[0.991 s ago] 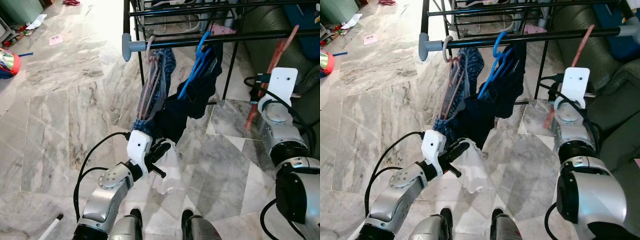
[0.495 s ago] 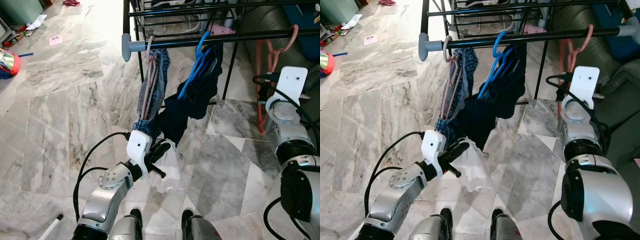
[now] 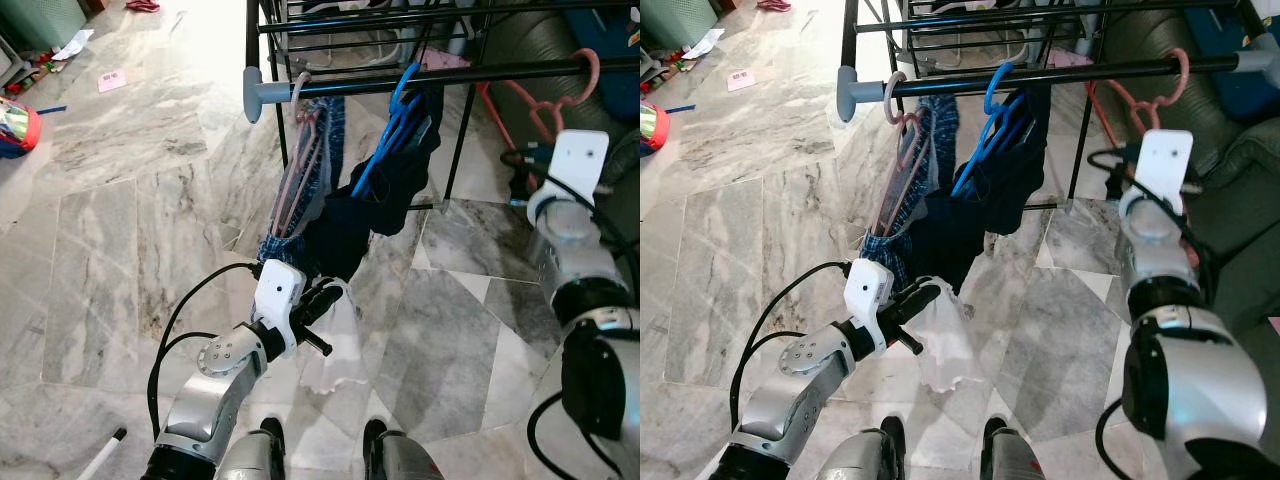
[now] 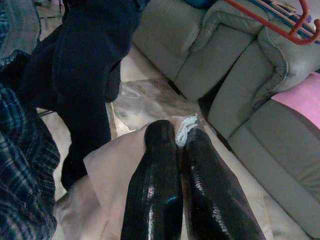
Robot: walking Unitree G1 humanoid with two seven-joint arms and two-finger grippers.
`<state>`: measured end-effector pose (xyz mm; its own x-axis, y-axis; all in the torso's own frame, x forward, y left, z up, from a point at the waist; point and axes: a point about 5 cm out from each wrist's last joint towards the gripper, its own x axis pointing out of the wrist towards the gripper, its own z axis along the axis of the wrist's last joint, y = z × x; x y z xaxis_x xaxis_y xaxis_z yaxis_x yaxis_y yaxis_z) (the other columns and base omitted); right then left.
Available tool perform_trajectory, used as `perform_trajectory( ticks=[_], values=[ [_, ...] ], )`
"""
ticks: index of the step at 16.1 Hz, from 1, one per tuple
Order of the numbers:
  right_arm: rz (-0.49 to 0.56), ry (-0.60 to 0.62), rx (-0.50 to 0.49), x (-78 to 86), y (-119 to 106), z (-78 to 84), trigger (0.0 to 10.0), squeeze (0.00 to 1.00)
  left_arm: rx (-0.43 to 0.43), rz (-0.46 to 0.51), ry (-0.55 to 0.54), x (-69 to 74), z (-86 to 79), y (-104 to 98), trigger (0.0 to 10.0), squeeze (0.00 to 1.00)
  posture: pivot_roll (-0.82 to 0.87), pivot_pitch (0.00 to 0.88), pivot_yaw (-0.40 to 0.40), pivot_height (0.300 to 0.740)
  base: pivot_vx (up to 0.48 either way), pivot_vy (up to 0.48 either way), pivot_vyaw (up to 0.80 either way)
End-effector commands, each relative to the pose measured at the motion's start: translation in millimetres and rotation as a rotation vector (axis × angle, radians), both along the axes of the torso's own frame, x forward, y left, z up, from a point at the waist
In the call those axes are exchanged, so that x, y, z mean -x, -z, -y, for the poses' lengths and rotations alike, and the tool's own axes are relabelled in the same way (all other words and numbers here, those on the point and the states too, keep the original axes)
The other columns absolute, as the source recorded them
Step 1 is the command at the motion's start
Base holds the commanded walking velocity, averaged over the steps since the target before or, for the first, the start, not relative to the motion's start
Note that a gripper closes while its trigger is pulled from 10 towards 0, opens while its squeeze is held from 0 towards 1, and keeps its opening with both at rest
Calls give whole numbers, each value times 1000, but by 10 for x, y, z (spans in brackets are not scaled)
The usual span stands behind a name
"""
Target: Hang hanger
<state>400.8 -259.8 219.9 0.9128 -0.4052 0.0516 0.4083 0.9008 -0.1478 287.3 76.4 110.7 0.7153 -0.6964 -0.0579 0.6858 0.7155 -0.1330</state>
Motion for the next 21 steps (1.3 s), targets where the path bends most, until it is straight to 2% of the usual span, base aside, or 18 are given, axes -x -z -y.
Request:
perform_trajectory(
  ticks=[1,4,5,8,12,13,16,19,20,21],
  values=[
    [-29,-3,-8,11,30,50,0,0,-19,-18,7,22,2,53,10000,0,59,296,71,740,0,0,0],
    [-53,-15,-14,14,32,86,0,0,-19,-21,0,24,-1,60,10000,0,63,294,65,740,0,0,0],
    [-61,-16,-13,18,37,101,275,0,-19,-21,-2,23,-1,61,10000,0,63,294,63,740,0,0,0],
    [-86,-25,-37,36,88,141,0,0,-23,-26,-6,22,1,74,10000,0,59,293,62,740,0,0,0],
    [-91,-36,-52,45,75,182,549,0,-26,-27,0,19,6,77,10000,0,57,292,63,740,0,0,0],
    [-92,-37,-52,47,71,193,1059,0,-26,-27,0,18,8,77,10000,0,57,291,63,740,0,0,0],
    [-106,-46,-56,56,97,205,1098,0,-25,-25,1,14,22,78,10000,0,54,288,60,740,0,0,0],
    [-111,-49,-58,56,106,204,667,0,-27,-22,2,10,28,79,10000,0,55,286,57,740,0,0,0],
    [-114,-50,-61,56,112,202,0,0,-28,-21,1,6,29,80,10000,0,57,284,56,740,0,0,0],
    [-116,-50,-64,58,124,199,0,0,-29,-20,0,6,29,79,10000,0,58,283,56,740,0,0,0]
  ],
)
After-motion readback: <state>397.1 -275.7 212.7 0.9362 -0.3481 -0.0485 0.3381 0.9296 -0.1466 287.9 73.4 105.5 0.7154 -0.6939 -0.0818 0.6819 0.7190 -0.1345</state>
